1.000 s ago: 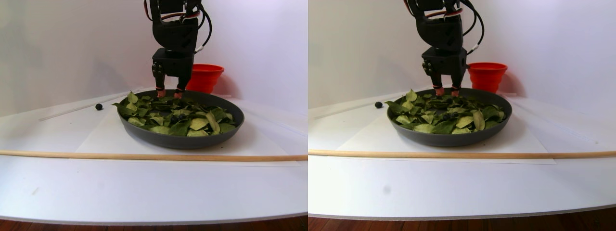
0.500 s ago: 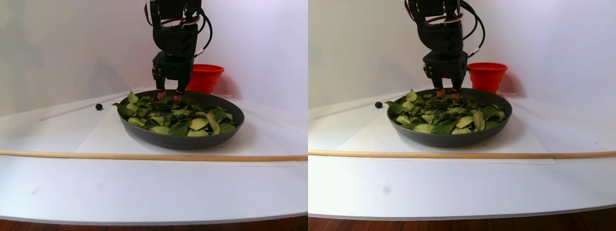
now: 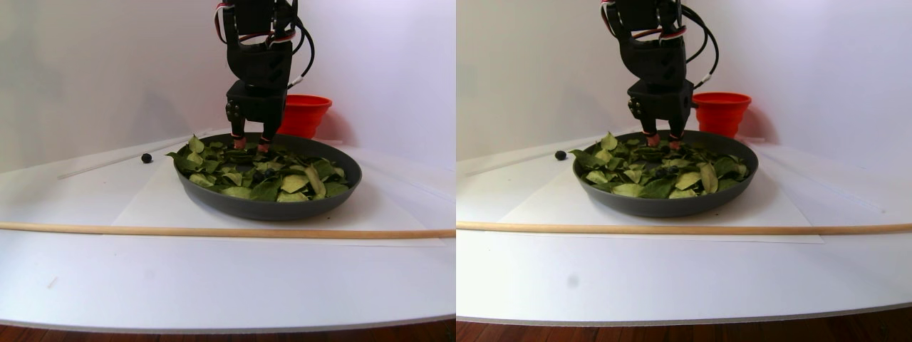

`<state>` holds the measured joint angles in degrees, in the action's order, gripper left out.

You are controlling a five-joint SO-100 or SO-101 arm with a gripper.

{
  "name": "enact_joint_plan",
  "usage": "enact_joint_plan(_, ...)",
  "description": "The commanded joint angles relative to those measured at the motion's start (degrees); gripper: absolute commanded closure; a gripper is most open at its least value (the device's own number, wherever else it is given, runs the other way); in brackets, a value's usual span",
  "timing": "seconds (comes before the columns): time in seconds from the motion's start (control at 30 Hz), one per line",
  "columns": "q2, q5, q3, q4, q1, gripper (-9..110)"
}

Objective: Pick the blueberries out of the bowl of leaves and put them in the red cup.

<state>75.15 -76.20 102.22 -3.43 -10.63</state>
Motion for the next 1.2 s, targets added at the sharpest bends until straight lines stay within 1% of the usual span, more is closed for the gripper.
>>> enact_joint_plan(0.0,0.8,0.7,-3.4,-1.4,-1.0,82)
enact_joint_plan(1.17,-5.6,1.0,-1.0,-7.6,-1.1,85)
